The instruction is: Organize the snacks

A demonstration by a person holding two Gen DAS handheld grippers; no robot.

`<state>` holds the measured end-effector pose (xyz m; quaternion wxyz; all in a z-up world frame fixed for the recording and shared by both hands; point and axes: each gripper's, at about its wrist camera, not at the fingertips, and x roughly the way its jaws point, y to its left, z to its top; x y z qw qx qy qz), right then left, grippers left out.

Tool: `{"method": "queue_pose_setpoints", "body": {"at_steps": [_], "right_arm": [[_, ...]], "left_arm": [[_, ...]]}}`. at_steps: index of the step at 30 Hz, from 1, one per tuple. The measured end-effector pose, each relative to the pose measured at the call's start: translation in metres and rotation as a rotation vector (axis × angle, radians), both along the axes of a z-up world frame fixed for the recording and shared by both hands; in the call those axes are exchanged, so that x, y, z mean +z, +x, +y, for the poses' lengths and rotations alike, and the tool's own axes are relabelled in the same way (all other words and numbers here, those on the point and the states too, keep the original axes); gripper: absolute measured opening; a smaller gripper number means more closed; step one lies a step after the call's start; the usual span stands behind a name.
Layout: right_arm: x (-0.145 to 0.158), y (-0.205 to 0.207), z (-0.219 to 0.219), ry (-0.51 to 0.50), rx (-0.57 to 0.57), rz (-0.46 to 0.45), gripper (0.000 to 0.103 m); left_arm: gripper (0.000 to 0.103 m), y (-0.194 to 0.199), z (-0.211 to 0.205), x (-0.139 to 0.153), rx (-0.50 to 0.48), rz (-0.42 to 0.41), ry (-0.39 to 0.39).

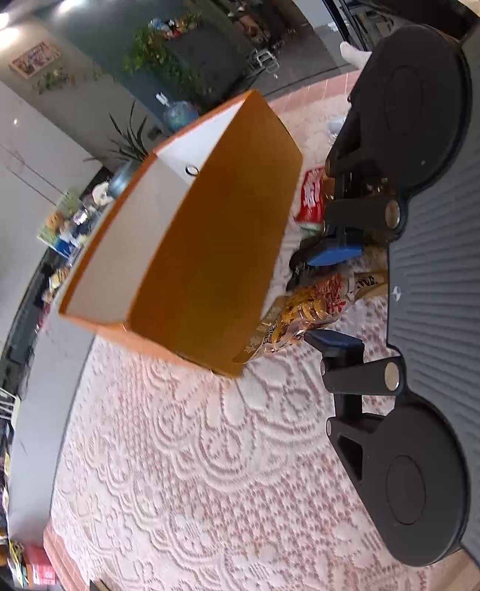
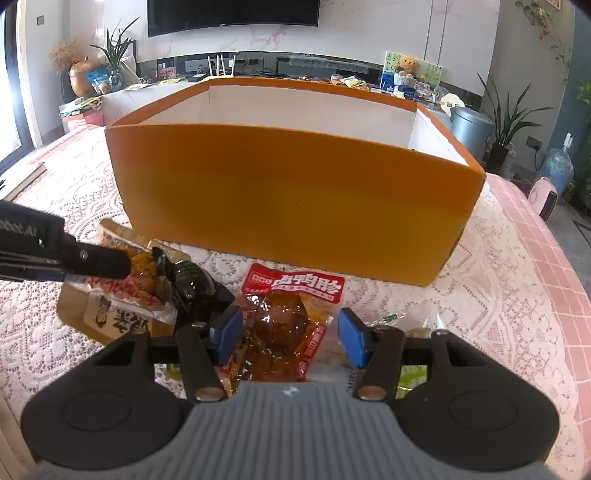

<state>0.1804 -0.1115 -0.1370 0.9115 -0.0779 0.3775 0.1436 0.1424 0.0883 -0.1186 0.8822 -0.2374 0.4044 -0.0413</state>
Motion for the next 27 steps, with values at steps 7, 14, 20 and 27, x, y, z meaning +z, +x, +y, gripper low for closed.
{"method": "queue_pose_setpoints", "body": {"at_steps": [7,14,20,27], "right_arm": [[-0.001,0.0,0.002,0.008,0.02,0.008,0.056],[-0.002,0.005,0.003,0.031,0.023,0.017,0.057],[-0.009,0.013,-0.002,0.122,0.004,0.053,0.065],[-0.002,0.004,-0.004,0.111,-0.009,0.011,0.036]], "left_arm": [[0.043,0.022,0.005,-0.013,0.058,0.057,-0.052],[0.038,0.027,-0.001,-0.022,0.04,0.055,-0.021],[0.037,0.032,-0.001,-0.029,0.026,0.063,-0.044],[0.036,0.028,-0.007,-0.024,0.02,0.035,0.016]]}}
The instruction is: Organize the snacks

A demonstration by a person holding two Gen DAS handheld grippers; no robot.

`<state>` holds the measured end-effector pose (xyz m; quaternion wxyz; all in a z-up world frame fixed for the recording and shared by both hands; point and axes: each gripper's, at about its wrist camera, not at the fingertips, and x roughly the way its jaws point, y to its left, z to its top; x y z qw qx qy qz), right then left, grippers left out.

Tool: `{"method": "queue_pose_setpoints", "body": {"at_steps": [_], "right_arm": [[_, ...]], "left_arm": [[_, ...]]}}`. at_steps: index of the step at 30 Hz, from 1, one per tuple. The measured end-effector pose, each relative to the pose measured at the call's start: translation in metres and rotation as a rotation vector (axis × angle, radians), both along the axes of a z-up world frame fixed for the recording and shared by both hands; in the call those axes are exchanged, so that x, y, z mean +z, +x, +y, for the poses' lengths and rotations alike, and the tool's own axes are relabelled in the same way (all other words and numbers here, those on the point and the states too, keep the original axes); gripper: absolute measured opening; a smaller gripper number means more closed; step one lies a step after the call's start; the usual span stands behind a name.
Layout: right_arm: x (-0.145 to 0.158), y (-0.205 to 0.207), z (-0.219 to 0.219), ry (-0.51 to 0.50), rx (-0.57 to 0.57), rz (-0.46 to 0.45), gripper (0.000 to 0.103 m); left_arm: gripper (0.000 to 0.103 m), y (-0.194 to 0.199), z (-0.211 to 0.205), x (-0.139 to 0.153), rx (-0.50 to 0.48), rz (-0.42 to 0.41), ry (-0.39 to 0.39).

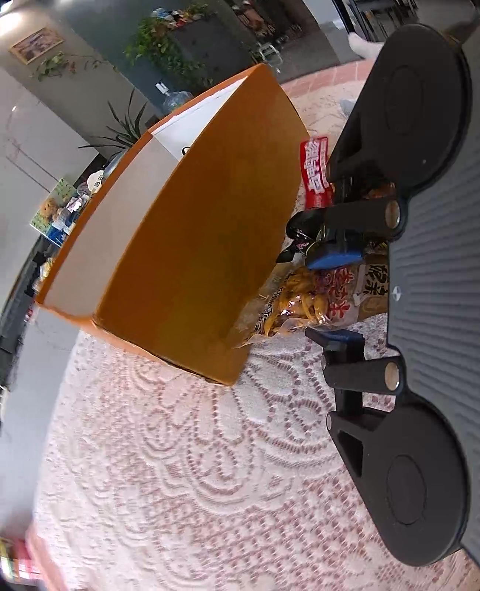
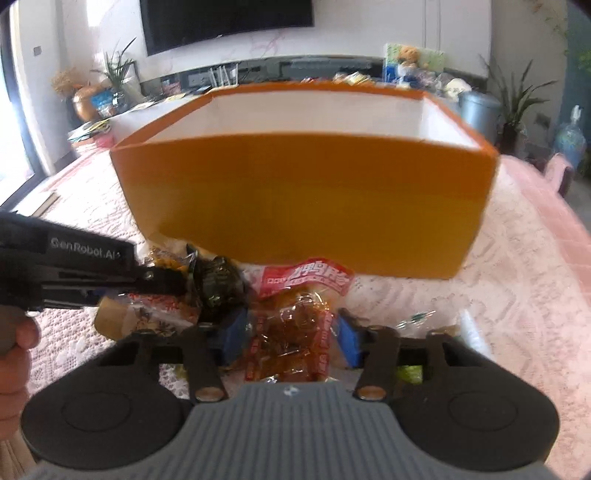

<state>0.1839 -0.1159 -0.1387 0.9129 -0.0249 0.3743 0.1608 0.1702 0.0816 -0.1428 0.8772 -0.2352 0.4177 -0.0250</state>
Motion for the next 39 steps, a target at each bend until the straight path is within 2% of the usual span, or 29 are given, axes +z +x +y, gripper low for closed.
{"method": "queue_pose_setpoints", "body": {"at_steps": [4,7,11,14,15,17,25,29,39], "right_arm": [[0.011,-0.006,-0.005,0.014,0.006,-0.024,0.034],[0.018,-0.013,-0.006,0.006,0.011,-0.053,0.033],[0.024,-0.02,-0.006,0.008,0.023,-0.062,0.03],[0.03,-0.025,-0.007,0.01,0.027,-0.066,0.022],[0.032,-0.027,-0.007,0.011,0.027,-0.066,0.007],[0.036,-0.031,-0.007,0.008,0.027,-0.063,0.003],[0.046,-0.04,-0.014,0.06,0.033,-0.051,0.002],[0.057,-0.051,-0.013,0.061,0.044,-0.079,0.001],[0.09,-0.063,-0.025,0.145,0.032,-0.118,0.001]], "left_arm": [[0.033,-0.012,-0.007,0.01,0.006,-0.038,0.085],[0.03,-0.022,-0.006,0.017,0.017,-0.068,0.089],[0.03,-0.034,-0.004,0.02,0.039,-0.061,0.091],[0.029,-0.042,-0.003,0.027,0.053,-0.074,0.098],[0.028,-0.045,-0.003,0.03,0.057,-0.081,0.097],[0.026,-0.051,-0.002,0.036,0.063,-0.1,0.096],[0.026,-0.072,-0.005,0.052,0.061,-0.136,0.108],[0.026,-0.082,-0.006,0.058,0.052,-0.151,0.109],[0.026,-0.09,-0.01,0.089,0.045,-0.214,0.115]]}}
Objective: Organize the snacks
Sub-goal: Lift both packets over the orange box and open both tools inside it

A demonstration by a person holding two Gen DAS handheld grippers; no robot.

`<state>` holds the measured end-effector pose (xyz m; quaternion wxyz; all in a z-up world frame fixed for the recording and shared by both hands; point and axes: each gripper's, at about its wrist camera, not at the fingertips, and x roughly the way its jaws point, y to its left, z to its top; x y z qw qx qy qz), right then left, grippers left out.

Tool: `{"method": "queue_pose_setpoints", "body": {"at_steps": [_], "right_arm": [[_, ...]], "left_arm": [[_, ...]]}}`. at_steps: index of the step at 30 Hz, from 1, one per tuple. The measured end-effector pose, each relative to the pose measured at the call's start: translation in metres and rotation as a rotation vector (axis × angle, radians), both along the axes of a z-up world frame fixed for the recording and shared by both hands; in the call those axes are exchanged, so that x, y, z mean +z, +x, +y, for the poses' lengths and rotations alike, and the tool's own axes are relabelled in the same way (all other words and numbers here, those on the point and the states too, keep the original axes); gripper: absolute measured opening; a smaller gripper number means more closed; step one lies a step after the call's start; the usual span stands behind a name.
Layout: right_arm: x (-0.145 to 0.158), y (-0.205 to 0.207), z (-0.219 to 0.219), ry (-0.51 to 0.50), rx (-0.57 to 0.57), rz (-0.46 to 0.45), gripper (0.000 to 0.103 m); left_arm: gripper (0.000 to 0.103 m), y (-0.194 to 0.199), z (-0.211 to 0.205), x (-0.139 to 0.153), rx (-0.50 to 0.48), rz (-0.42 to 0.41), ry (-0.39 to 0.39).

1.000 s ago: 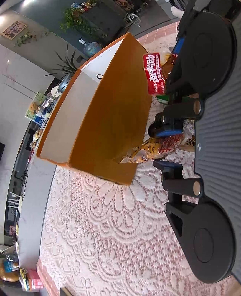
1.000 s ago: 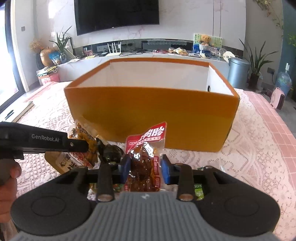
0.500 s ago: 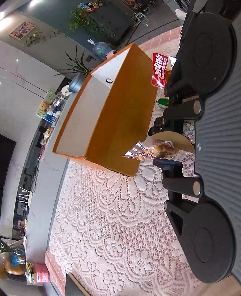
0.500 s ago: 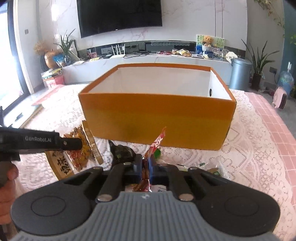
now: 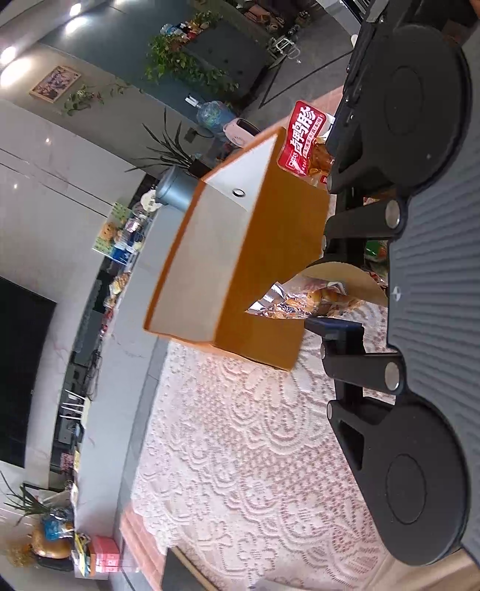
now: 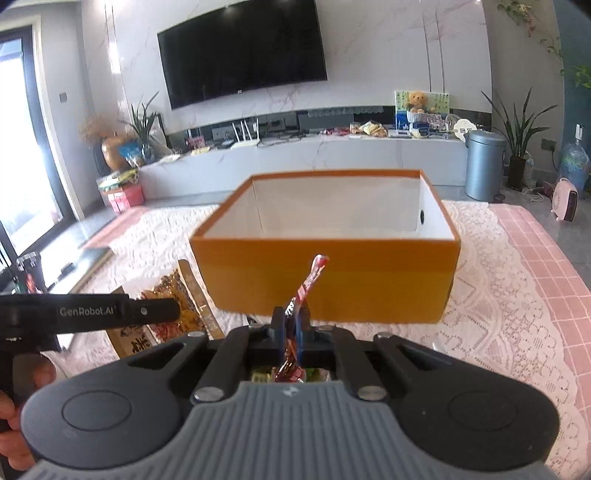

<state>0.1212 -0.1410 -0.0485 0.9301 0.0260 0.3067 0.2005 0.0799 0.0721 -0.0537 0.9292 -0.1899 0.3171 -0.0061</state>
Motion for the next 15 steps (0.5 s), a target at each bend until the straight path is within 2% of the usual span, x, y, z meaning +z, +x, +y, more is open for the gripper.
{"method": "queue_pose_setpoints", "body": {"at_steps": [6,15], "right_arm": [[0.025,0.003,-0.005,0.012,0.004,-0.061,0.001],[0.06,0.033,-0.008,0.033,0.007,-0.119,0.001]], "left_arm": [[0.026,0.008,-0.002,0.028,-0.011,-0.055,0.008],[0.026,0.037,-0.009,0.06,-0.035,-0.139,0.051]]}}
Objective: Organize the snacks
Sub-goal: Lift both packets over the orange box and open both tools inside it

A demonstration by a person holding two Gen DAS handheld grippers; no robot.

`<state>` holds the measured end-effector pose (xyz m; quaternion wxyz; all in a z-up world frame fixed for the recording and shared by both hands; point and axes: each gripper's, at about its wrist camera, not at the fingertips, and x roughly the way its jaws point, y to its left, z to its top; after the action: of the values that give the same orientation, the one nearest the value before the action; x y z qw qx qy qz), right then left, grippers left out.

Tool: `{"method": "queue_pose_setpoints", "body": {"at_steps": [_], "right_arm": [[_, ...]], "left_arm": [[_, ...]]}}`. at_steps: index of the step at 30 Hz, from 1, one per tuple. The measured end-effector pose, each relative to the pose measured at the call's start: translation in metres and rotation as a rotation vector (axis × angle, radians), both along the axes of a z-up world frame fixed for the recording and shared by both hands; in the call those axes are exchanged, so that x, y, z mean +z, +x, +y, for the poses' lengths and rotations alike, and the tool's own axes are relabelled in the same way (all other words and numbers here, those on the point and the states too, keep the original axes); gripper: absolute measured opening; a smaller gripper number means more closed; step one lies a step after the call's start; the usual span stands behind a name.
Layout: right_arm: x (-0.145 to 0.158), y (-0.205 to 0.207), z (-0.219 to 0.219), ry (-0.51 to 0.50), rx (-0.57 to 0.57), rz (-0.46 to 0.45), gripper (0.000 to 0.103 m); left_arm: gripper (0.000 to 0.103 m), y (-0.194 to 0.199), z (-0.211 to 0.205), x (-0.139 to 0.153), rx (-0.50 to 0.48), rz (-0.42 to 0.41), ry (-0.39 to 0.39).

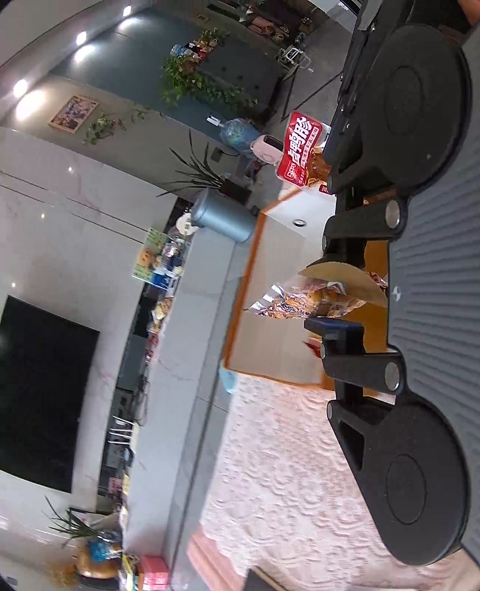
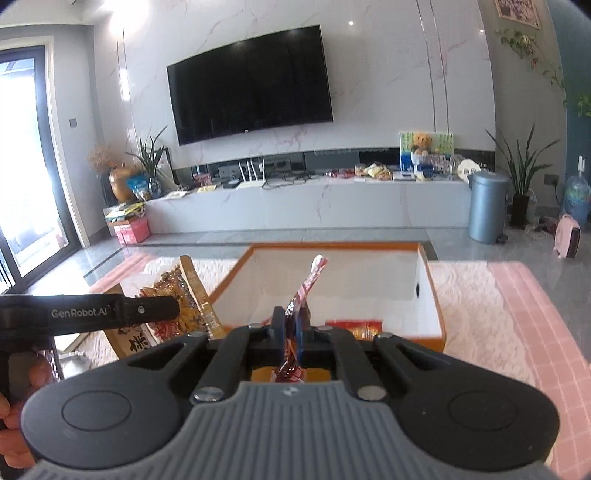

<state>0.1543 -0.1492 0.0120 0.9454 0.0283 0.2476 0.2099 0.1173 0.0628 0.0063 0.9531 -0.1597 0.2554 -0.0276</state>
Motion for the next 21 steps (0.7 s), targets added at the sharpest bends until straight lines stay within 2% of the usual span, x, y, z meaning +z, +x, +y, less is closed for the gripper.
{"method": "queue_pose_setpoints", "body": {"at_steps": [9,21], "right_arm": [[0.02,0.039,0.008,0.006,-0.008,-0.049,0.001],[0.003,0.098,0.031,0.008,-0.035,-0.005,0.001]], "left_arm": [[0.026,0.038,-0.005,0.008,-0.01,-0.025,0.041],[0.026,0.089,-0.001,-0.011,-0.03,0.034,0.07]]}}
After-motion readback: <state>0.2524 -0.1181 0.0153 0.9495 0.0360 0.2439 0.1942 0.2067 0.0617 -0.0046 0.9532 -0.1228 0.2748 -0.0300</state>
